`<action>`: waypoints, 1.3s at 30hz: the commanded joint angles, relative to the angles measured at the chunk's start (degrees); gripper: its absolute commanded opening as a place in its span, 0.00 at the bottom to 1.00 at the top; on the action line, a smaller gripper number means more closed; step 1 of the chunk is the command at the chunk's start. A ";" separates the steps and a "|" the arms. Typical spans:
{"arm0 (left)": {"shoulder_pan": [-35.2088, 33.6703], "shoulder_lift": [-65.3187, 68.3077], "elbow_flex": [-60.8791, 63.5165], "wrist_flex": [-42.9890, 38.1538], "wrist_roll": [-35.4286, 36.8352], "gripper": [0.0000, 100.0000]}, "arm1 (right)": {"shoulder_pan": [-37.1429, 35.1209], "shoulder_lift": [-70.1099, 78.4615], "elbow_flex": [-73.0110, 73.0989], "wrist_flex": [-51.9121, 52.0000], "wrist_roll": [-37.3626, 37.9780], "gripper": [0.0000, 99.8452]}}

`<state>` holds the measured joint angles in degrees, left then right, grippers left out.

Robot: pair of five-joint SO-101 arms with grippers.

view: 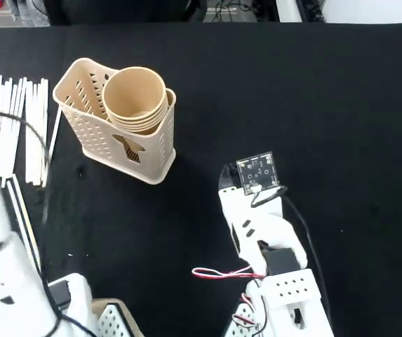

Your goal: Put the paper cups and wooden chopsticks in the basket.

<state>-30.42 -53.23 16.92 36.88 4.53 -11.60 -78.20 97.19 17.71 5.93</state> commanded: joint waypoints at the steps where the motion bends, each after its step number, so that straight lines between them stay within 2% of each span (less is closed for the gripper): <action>1: 10.51 -0.79 -3.30 -11.87 1.05 0.03 | -0.35 -0.48 -0.04 0.00 0.44 0.02; 7: 17.98 4.75 -2.86 -12.75 1.14 0.03 | -0.35 -0.48 -0.04 0.00 0.44 0.02; 10: 20.70 8.97 -1.63 -17.49 1.14 0.03 | -0.35 -0.48 -0.04 0.00 0.44 0.02; 15: 22.73 12.92 3.47 -23.82 1.23 0.03 | -0.35 -0.48 -0.04 0.00 0.44 0.02; 22: 23.60 13.45 13.05 -25.49 0.79 0.03 | -0.35 -0.48 -0.04 -0.09 0.44 0.02; 24: 21.85 13.19 13.93 -22.15 0.70 0.05 | -0.35 -0.48 -0.04 -0.09 0.44 0.02; 27: 21.05 13.36 12.79 -15.47 1.49 0.14 | -0.35 -0.48 -0.04 -0.09 0.44 0.02; 30: 20.62 13.71 8.40 -7.12 6.24 0.20 | -0.35 -0.48 -0.04 -0.09 0.44 0.02; 37: 20.35 13.71 -9.89 13.98 7.21 0.21 | -0.35 -0.48 -0.04 0.00 0.44 0.02; 39: 16.75 13.80 -14.81 20.40 7.21 0.21 | -0.35 -0.48 -0.04 0.00 0.44 0.02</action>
<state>-9.32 -39.25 14.02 46.37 11.12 -11.60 -78.20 97.19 17.71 5.93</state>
